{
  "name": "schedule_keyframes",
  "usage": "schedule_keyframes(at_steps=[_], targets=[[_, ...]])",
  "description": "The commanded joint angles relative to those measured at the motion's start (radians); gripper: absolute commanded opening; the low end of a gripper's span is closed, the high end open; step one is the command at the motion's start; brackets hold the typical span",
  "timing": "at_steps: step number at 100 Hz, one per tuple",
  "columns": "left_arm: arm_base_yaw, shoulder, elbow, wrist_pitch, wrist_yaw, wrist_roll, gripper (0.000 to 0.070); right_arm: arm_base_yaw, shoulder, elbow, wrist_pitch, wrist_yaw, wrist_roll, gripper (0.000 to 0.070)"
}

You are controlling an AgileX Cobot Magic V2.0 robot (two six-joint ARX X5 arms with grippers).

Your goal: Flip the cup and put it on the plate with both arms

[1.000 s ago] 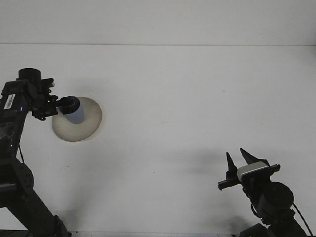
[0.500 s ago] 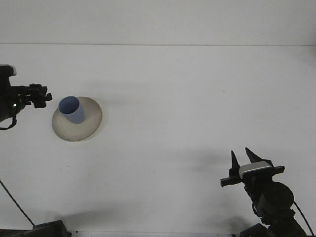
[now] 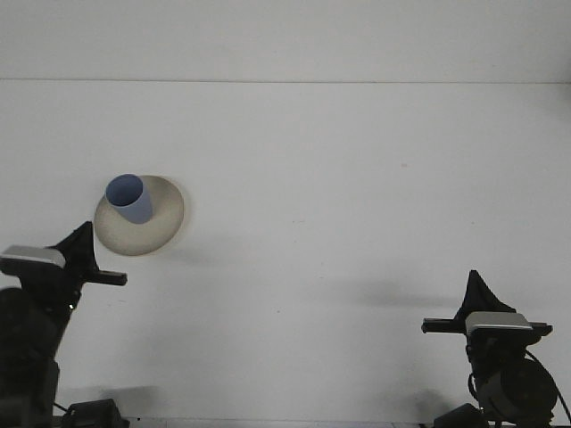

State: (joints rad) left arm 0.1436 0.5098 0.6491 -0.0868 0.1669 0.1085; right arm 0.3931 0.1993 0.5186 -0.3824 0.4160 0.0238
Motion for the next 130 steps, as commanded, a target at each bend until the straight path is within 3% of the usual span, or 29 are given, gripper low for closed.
schedule_keyframes(at_steps=[1, 22, 109, 130], targets=[[0.004, -0.063, -0.120, 0.114, -0.043, -0.046, 0.0012, 0.004, -0.003, 0.005, 0.035, 0.004, 0.013, 0.0000], [0.004, -0.153, -0.180, 0.082, -0.047, -0.073, 0.0012, 0.004, -0.002, 0.005, 0.042, 0.003, 0.013, 0.0000], [-0.002, -0.235, -0.185, 0.082, -0.046, -0.068, 0.0012, 0.004, -0.002, 0.005, 0.042, 0.003, 0.013, 0.0000], [-0.086, -0.336, -0.342, 0.116, -0.085, -0.084, 0.0012, 0.004, -0.002, 0.005, 0.042, 0.003, 0.013, 0.0000]])
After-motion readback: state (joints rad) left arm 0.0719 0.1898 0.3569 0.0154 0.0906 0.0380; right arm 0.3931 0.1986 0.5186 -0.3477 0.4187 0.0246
